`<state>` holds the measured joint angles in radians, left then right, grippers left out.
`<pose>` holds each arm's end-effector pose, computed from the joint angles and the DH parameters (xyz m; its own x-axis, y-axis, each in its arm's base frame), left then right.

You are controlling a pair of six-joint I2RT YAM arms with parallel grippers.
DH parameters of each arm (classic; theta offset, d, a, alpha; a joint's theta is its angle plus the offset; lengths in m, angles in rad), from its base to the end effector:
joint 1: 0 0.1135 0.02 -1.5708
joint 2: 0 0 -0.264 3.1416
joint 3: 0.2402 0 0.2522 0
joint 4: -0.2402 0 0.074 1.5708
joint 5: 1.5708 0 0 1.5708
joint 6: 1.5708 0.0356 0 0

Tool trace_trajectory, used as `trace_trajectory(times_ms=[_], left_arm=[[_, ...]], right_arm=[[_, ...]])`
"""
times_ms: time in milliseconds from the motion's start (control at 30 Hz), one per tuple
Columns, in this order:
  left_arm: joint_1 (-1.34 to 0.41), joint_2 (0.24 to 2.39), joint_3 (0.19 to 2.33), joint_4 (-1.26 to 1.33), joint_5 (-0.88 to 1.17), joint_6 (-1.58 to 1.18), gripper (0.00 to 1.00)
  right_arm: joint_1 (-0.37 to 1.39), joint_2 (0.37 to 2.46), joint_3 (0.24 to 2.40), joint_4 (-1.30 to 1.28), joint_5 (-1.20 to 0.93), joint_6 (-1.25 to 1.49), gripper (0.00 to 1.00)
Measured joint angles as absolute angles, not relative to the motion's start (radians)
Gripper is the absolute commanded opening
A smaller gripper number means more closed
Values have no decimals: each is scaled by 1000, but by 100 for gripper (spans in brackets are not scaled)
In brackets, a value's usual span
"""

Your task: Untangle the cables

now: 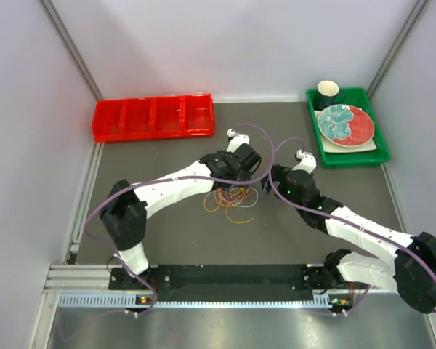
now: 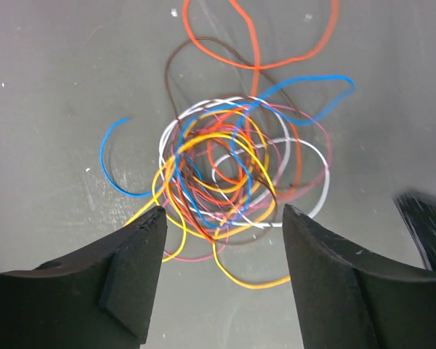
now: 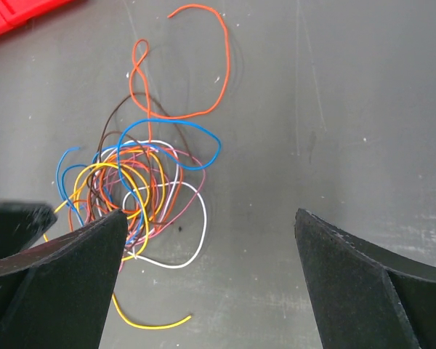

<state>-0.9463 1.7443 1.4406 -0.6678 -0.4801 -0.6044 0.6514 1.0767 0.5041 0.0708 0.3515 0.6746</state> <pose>0.2337 -0.2961 0.2704 -0.7196 0.1364 -0.6809 0.1924 0.9813 -0.0067 0.1883 0.1281 0.2120 -0.5043 0.3529 -0.7881 -0.0182 0.9081 0.4183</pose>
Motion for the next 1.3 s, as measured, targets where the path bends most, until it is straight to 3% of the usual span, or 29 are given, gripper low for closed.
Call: trace_trajectory(times_ms=[133,467,867,1300], left_arm=[[-908,1773,1418,-639,-479,-621,59],[-889,1885,1407,-627,-480,-653,51],[-841,1904,1420,-628,-486,-641,50],[-778,1891,1418,-583,-424,-598,41]], right_arm=[[651,1091,504,82,330,674,96],[651,1094,504,116,266,646,97],[651,1097,504,126,259,639,96],[651,1165,533,105,265,640,95]])
